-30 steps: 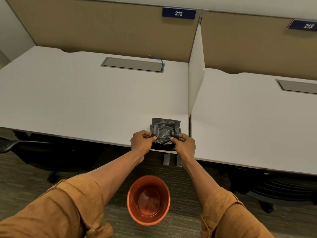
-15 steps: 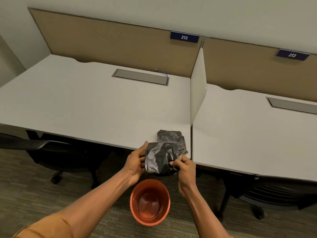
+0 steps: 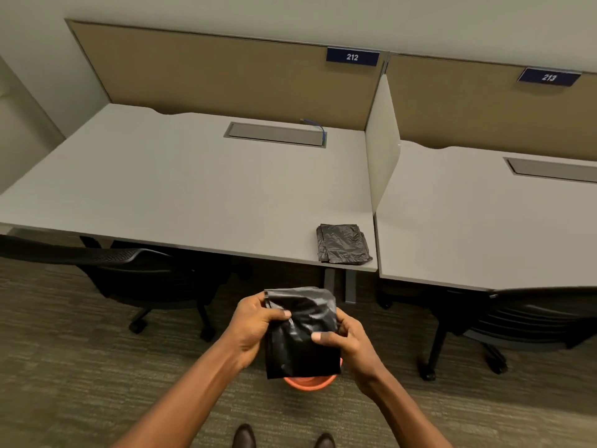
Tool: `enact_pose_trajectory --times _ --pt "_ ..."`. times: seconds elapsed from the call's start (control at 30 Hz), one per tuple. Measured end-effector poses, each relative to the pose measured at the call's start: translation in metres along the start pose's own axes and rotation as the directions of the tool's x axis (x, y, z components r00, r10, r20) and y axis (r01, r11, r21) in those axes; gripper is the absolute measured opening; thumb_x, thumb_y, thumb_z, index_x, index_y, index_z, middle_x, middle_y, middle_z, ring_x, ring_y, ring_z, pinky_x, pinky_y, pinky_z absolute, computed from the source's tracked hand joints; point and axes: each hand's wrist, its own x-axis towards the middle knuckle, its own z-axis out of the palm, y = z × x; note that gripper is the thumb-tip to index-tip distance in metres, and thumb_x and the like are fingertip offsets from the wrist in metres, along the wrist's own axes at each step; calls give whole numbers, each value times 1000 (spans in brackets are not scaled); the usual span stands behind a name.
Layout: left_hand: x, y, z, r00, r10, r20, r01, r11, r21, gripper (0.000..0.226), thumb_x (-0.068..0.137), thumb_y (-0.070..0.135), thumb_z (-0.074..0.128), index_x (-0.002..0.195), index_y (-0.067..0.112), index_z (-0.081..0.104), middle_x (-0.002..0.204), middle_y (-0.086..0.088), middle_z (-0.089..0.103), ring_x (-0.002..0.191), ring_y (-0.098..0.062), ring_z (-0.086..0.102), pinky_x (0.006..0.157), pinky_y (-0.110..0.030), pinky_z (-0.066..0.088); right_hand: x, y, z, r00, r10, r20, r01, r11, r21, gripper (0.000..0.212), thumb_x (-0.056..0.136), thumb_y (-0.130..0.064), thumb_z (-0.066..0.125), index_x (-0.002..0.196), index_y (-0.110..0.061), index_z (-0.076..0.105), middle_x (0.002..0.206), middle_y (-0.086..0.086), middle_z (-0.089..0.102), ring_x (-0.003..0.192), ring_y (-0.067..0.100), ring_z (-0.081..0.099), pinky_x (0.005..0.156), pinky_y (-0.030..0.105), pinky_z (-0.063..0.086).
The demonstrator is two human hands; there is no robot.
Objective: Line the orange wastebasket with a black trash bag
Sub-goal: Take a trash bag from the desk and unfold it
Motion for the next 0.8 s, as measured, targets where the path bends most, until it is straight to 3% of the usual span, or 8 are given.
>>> enact_pose_trajectory --times 0.07,0.23,0.33,0.4,0.47,0.57,0.63,0.8 --pt "-12 -3 -4 997 72 16 -73 985 155 45 86 -23 69 114 10 81 108 -12 87 106 -27 83 87 -35 69 -6 -1 11 1000 2 21 -2 1000 -5 59 90 -38 80 144 -19 64 137 8 75 127 25 72 105 40 60" --pt "-30 -15 -12 987 130 98 -154 936 316 57 83 -20 70 110 29 81 107 14 87 111 -7 80 81 -16 62 -7 -5 32 972 -26 -235 20 999 -26 25 94 -29 82 119 -23 81 117 5 85 113 26 80 95 38 65" --pt "-36 -21 -16 993 91 76 -101 985 141 27 85 7 82 109 18 88 111 -1 88 113 -20 82 81 -17 61 -10 -7 33 972 -82 -221 78 997 -24 27 94 -15 82 121 -18 80 118 8 84 113 26 80 92 35 65" --pt "-40 -21 -18 997 19 74 -18 1000 -12 32 89 36 84 114 18 89 114 -9 87 110 -23 83 86 -27 61 -13 -7 32 976 -127 -174 118 991 -63 30 93 -10 82 121 -18 80 120 9 83 114 26 79 93 36 64" --pt "-40 -22 -19 998 -52 31 56 991 -125 39 88 44 83 113 15 89 114 -14 87 105 -26 84 90 -38 62 -15 -4 29 983 -143 -115 135 988 -74 30 91 -8 83 120 -16 80 121 12 82 114 29 78 94 36 63" --pt "-39 -21 -18 995 -104 -2 100 960 -262 41 82 29 88 114 5 87 117 -22 84 105 -33 82 95 -45 66 -18 2 26 991 -134 -24 132 988 -78 29 89 -4 84 118 -10 81 120 14 82 114 30 78 94 34 62" --pt "-40 -19 -18 997 -73 -24 63 956 -286 45 77 16 88 119 0 83 119 -24 84 102 -33 84 83 -41 70 -20 5 25 994 -110 20 112 989 -102 29 88 -3 85 115 -10 83 118 14 83 112 28 79 94 34 62" --pt "-45 -18 -19 990 56 -129 -71 991 -112 31 88 -2 83 118 4 80 111 -15 87 103 -26 85 74 -24 67 -23 8 24 999 -50 1 50 996 -80 32 90 -26 86 121 -21 80 125 6 81 120 22 77 95 34 64"
